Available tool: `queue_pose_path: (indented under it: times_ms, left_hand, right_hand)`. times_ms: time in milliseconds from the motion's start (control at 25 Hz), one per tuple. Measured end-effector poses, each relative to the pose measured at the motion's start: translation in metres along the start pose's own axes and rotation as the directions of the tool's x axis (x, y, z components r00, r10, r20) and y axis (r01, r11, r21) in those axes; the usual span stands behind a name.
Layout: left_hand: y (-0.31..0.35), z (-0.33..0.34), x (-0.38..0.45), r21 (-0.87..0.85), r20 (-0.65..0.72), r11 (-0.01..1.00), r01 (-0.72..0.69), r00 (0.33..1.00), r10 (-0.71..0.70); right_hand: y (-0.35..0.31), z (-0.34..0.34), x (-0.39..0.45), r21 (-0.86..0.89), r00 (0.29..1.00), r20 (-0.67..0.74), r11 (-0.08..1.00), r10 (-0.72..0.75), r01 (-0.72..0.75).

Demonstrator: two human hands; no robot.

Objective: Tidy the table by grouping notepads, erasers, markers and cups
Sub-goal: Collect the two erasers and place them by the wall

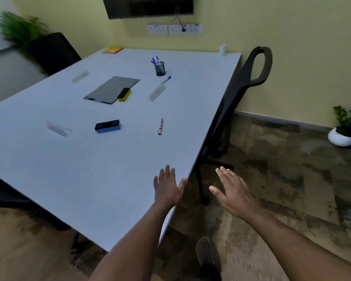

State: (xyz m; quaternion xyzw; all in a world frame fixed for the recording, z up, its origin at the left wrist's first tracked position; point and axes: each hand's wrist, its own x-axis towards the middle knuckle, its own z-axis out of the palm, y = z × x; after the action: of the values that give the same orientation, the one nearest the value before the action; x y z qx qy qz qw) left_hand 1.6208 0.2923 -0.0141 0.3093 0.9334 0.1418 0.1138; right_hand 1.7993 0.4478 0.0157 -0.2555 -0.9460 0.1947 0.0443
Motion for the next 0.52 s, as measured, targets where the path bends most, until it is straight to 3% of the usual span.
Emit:
queue_pose_path:
  times_ms: [320,520]
  left_hand:
    - [-0.005,0.000,0.134,-0.060,0.007,0.986,0.158,0.987,-0.157]
    - [-0.037,-0.004,0.159,0.079,0.153,0.953,0.292,0.941,-0.301]
  right_hand:
    - [0.013,-0.015,0.171,-0.074,0.983,0.129,0.987,-0.134,0.145]
    - [-0.002,0.012,0.247,-0.074,0.925,0.259,0.949,-0.277,0.305]
